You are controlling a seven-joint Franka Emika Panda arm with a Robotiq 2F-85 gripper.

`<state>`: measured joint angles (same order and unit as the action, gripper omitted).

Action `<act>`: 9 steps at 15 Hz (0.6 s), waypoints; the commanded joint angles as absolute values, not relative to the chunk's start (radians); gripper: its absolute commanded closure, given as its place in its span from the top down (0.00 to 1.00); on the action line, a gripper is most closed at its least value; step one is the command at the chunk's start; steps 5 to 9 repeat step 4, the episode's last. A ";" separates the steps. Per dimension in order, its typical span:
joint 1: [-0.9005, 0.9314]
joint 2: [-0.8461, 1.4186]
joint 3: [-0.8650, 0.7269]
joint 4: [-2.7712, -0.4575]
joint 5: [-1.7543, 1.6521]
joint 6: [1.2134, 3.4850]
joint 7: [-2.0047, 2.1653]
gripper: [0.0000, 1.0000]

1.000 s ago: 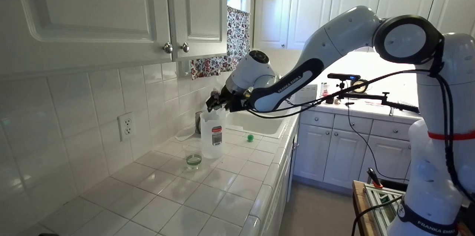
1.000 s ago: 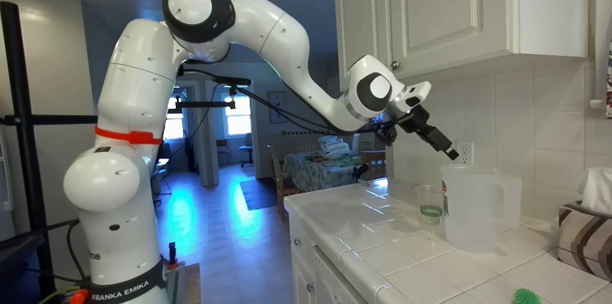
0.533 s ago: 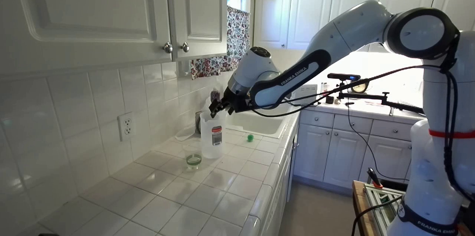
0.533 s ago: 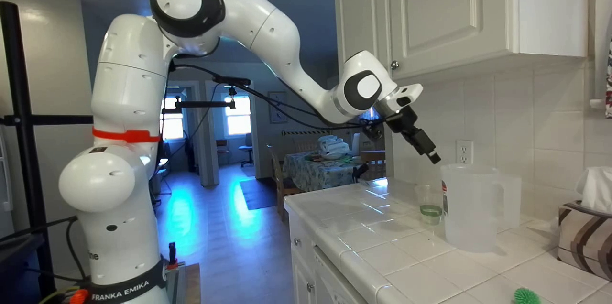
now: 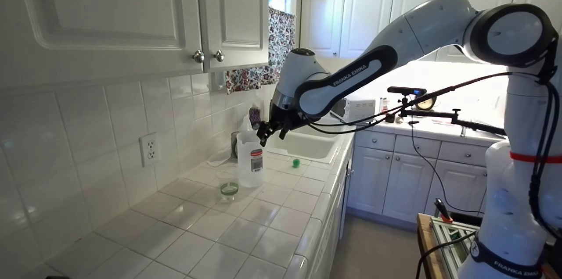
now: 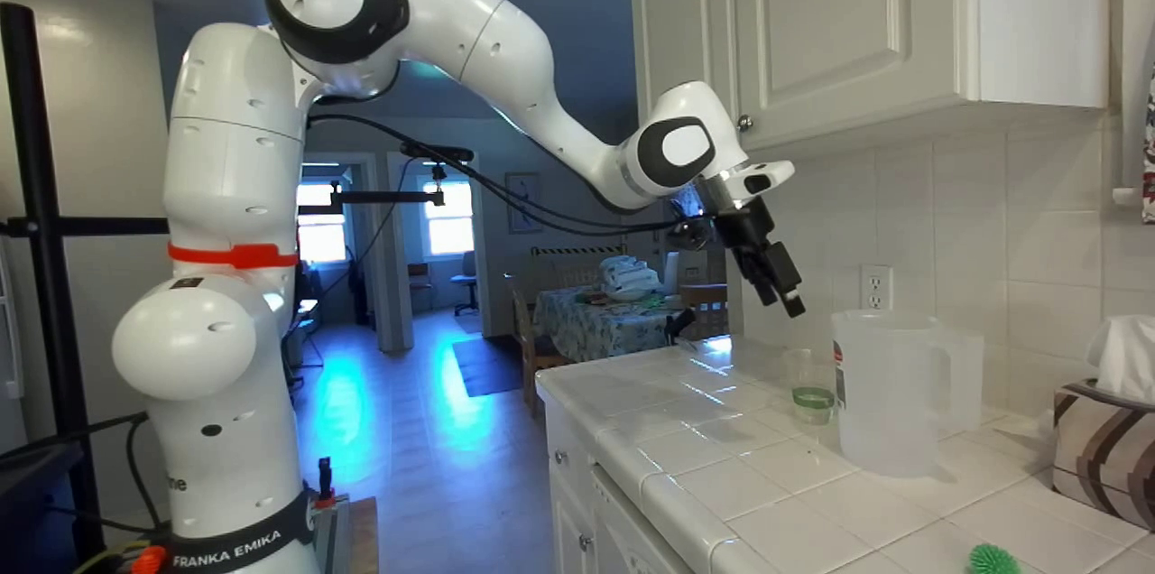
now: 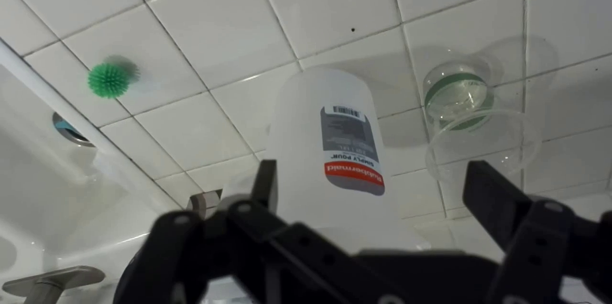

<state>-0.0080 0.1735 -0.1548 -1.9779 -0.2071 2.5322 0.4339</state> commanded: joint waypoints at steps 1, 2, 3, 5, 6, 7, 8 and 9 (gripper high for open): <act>-0.015 0.174 -0.149 -1.976 -0.206 2.530 0.426 1.00; -0.015 0.174 -0.149 -1.976 -0.206 2.530 0.425 1.00; -0.015 0.174 -0.149 -1.976 -0.206 2.529 0.424 1.00; -0.015 0.174 -0.149 -1.976 -0.206 2.529 0.424 1.00; -0.015 0.174 -0.149 -1.976 -0.206 2.529 0.424 1.00; -0.015 0.174 -0.149 -1.976 -0.206 2.529 0.424 1.00; -0.015 0.174 -0.149 -1.976 -0.206 2.529 0.424 1.00; -0.015 0.174 -0.149 -1.976 -0.206 2.529 0.424 1.00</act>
